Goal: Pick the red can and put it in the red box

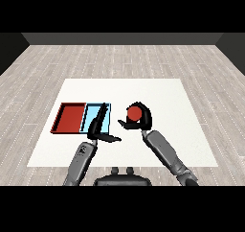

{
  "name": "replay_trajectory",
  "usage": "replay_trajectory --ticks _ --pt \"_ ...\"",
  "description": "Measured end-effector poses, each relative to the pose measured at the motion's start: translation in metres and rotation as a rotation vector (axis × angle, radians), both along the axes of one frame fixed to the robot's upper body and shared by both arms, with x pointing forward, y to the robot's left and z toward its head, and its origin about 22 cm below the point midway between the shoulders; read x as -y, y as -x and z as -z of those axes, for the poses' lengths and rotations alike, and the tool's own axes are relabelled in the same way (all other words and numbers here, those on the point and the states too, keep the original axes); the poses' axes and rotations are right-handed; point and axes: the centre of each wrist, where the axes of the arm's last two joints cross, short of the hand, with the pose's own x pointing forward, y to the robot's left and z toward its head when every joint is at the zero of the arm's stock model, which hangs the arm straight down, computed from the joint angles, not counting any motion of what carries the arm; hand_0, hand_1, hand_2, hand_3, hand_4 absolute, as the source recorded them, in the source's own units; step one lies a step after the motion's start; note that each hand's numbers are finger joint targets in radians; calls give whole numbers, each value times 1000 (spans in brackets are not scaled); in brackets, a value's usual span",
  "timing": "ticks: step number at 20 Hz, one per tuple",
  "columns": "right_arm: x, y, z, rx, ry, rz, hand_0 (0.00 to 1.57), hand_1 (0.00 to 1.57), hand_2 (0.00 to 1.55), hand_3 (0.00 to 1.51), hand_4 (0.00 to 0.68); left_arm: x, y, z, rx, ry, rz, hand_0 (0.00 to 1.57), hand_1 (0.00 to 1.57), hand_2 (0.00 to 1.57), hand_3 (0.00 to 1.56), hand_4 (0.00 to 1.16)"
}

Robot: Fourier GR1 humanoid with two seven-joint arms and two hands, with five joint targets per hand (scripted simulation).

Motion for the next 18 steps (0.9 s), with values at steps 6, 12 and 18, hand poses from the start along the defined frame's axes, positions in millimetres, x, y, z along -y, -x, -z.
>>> replay_trajectory --ticks 6,12,18 --pt "-8 4 7 29 -6 -20 1449 1449 1442 1397 647 15 -8 19 -56 -10 26 0 0 0 0 0" --pt "-8 2 -4 48 -7 -42 1466 1466 1441 1393 654 18 -8 33 -90 -9 32 0 0 0 0 0" --pt "-7 5 4 59 -6 -62 1466 1466 1432 1385 664 34 -12 36 -117 -2 38 0 0 0 0 0"
